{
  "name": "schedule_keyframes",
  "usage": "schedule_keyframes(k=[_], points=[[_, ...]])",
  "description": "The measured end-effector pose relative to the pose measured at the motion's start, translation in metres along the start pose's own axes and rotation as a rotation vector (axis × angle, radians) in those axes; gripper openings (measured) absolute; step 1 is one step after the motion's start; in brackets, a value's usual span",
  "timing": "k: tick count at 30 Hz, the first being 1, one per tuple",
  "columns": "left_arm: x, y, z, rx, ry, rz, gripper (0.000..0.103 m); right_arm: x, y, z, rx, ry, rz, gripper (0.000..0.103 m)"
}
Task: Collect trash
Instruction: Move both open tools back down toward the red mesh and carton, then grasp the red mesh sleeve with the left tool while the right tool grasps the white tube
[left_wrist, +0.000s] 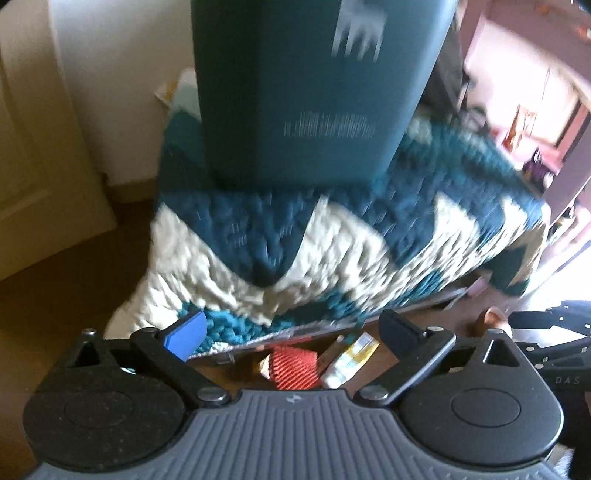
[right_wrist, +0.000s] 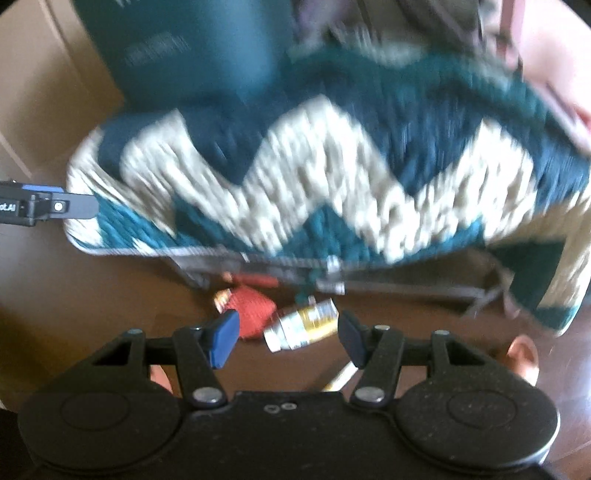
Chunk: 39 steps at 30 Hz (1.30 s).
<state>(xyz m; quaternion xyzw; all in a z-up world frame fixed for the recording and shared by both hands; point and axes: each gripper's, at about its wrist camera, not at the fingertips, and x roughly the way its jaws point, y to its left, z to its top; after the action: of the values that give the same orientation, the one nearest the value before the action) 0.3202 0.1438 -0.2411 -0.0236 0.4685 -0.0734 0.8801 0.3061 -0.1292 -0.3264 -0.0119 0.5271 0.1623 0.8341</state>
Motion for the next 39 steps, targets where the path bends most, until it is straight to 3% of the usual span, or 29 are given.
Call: schedule_keyframes(k=[10, 15, 21, 24, 31, 39], points=[[0.134, -0.009, -0.059, 0.12, 0.156, 0.006, 0.1, 0.116, -0.04, -0.05, 0.084, 0.198, -0.075, 0.059], [0.197, -0.017, -0.088, 0.114, 0.247, 0.006, 0.1, 0.165, -0.051, -0.067, 0.107, 0.268, -0.093, 0.058], [0.265, -0.026, -0.114, 0.117, 0.298, 0.073, 0.1, 0.205, -0.055, -0.079, 0.099, 0.325, -0.072, 0.058], [0.289, -0.03, -0.121, 0.117, 0.31, 0.065, 0.1, 0.222, -0.057, -0.083, 0.088, 0.351, -0.063, 0.058], [0.332, -0.008, -0.129, -0.068, 0.386, 0.048, 0.1, 0.249, -0.068, -0.088, 0.15, 0.383, -0.048, 0.057], [0.358, -0.009, -0.131, -0.068, 0.412, 0.047, 0.1, 0.265, -0.069, -0.094, 0.212, 0.407, -0.055, 0.056]])
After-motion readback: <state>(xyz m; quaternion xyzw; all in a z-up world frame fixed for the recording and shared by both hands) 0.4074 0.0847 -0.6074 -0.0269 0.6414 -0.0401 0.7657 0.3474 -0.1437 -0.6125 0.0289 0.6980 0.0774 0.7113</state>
